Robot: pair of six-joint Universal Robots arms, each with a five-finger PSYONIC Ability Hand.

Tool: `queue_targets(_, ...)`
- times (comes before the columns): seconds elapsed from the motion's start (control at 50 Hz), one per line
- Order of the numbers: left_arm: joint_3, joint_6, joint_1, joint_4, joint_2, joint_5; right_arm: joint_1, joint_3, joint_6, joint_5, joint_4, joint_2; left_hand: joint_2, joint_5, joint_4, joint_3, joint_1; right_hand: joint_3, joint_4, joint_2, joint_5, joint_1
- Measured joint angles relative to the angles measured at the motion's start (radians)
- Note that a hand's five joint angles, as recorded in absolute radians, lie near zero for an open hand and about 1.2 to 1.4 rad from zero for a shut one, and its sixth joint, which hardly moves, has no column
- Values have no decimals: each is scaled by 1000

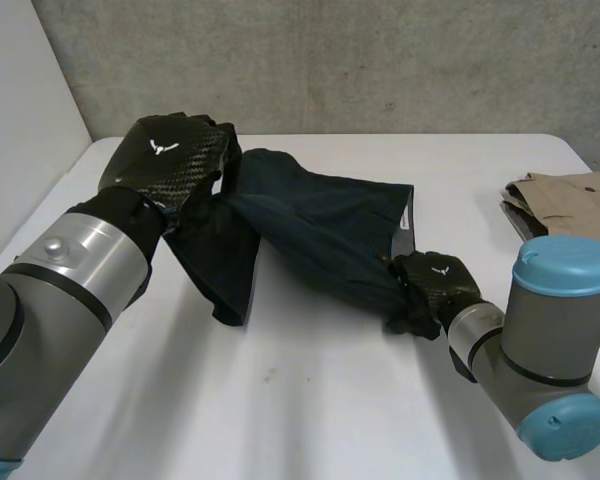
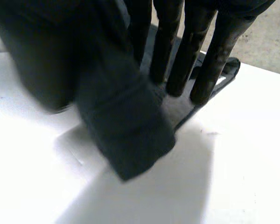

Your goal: Fold the laundry.

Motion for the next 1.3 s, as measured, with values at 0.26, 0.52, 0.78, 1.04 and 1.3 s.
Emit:
queue_targets(0.26,-55,20,54,-22,30,4,-76,14,-115,-160,70,-226,0,0,0,0,0,414,433,417,435,310)
queue_targets(0.52,-184,258,135,-232,40,14,-247,-67,-715,-286,742,-574,0,0,0,0,0,414,433,417,435,310)
queue_targets(0.78,-211,340,90,-274,-29,16,-239,1,-843,-291,918,-481,0,0,0,0,0,414,433,417,435,310)
queue_targets(1.04,29,467,77,167,-363,13,-250,-69,-661,-275,677,-276,0,0,0,0,0,414,433,417,435,310)
queue_targets(1.3,420,593,54,499,-778,100,-268,-121,-596,-94,370,-146,0,10,1,0,0,414,433,417,446,339)
